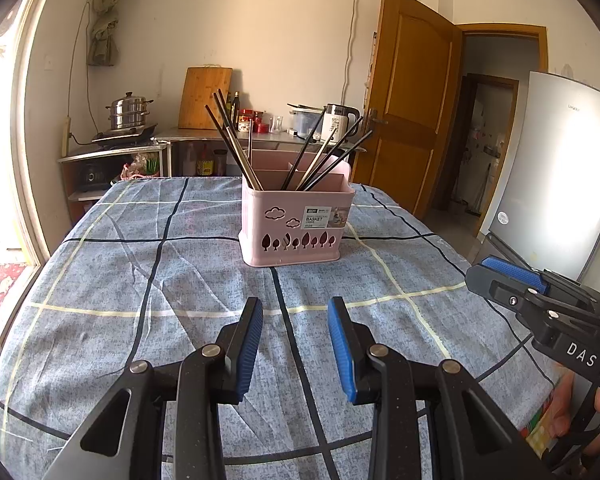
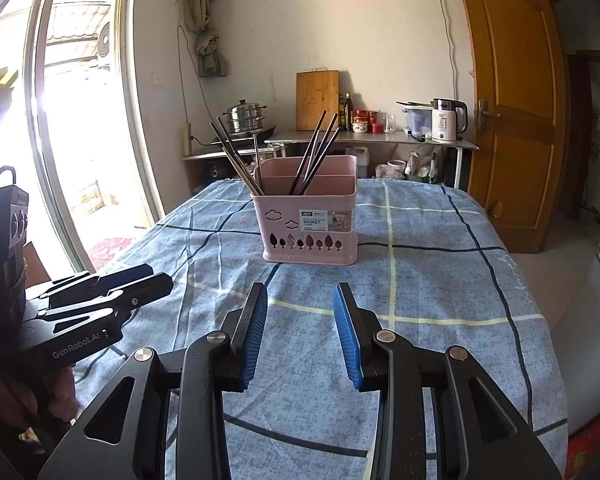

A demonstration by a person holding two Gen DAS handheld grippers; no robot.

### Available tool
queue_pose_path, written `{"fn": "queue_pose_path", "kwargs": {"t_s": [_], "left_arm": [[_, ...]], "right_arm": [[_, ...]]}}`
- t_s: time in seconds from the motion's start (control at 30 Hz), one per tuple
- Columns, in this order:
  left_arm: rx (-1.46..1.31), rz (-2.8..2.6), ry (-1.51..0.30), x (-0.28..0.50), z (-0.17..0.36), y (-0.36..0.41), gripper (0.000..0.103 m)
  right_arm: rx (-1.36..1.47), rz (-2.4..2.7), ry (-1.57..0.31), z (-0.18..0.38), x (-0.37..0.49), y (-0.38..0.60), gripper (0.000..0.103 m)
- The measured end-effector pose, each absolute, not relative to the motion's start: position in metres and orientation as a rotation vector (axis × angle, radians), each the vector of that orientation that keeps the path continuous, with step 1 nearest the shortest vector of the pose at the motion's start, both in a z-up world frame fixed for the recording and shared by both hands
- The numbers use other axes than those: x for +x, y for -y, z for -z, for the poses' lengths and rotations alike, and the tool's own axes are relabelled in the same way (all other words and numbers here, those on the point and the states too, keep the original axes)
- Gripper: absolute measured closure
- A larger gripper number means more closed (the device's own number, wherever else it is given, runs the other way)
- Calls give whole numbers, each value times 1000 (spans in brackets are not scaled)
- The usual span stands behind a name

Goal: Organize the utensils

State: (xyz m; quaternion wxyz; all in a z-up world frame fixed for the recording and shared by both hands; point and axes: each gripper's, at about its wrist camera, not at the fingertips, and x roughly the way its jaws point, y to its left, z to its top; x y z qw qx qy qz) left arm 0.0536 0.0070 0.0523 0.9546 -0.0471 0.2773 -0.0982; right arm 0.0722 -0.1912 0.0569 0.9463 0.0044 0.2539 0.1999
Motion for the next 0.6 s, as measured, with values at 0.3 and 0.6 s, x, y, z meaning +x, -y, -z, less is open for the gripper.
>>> {"fn": "queue_pose_path", "kwargs": {"t_s": [0.3, 0.6], "left_arm": [[-89, 203, -567, 51, -52, -5, 70], [-90, 203, -560, 49, -53, -5, 70]], "right_arm": [[7, -407, -519, -56, 71, 191, 68], [6, -406, -519, -56, 71, 191, 68]]}}
